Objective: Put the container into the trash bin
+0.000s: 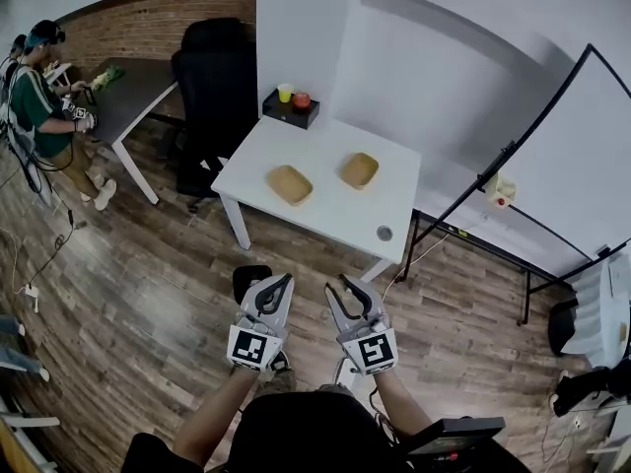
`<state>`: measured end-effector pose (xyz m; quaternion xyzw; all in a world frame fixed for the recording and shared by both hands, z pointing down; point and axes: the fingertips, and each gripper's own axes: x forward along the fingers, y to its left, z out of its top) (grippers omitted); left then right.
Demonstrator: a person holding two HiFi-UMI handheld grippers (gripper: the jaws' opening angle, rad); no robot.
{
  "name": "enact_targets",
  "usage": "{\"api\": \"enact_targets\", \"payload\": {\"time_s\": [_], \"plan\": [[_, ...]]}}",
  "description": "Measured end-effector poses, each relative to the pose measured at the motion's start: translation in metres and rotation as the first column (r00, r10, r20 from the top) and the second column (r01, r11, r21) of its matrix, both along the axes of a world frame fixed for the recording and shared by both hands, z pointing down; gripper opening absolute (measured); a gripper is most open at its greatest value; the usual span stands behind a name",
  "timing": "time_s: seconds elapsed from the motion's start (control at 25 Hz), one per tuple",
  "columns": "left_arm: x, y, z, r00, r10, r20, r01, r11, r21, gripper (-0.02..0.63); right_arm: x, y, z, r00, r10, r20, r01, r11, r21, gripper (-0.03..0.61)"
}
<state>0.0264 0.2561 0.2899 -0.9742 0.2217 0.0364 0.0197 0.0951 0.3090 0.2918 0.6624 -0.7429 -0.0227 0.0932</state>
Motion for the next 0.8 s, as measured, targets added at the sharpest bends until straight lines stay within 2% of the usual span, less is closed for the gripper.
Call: {"api": "enact_targets", "payload": {"time_s": [0.08, 0.32, 0.52, 0.8], "plan": [[0.000, -0.015, 0.004, 0.999, 0.022, 0.027, -0.021, 0.999, -0.032, -0.005, -0.001, -0.019, 0.007, 1.000, 0.008, 0.002, -0.008, 1.000, -0.020, 0.124], [0.010, -0.065, 0.015, 0.999, 0.033, 0.038, -0.032, 0.999, -0.033, -0.005, 0.010, -0.072, 0.022, 1.000, -0.005, 0.003, 0.005, 0.999, -0.040, 0.141], [0.029, -0.107, 0.032, 0.997, 0.003, 0.077, 0.001, 0.999, -0.052, -0.005, 0.033, -0.121, 0.042, 0.999, -0.035, 0.036, 0.037, 0.998, -0.057, 0.157], [0.079, -0.185, 0.046, 0.988, -0.076, 0.131, 0.083, 0.995, -0.047, -0.005, 0.088, -0.213, 0.075, 0.991, -0.111, 0.076, 0.116, 0.991, -0.067, 0.172]]}}
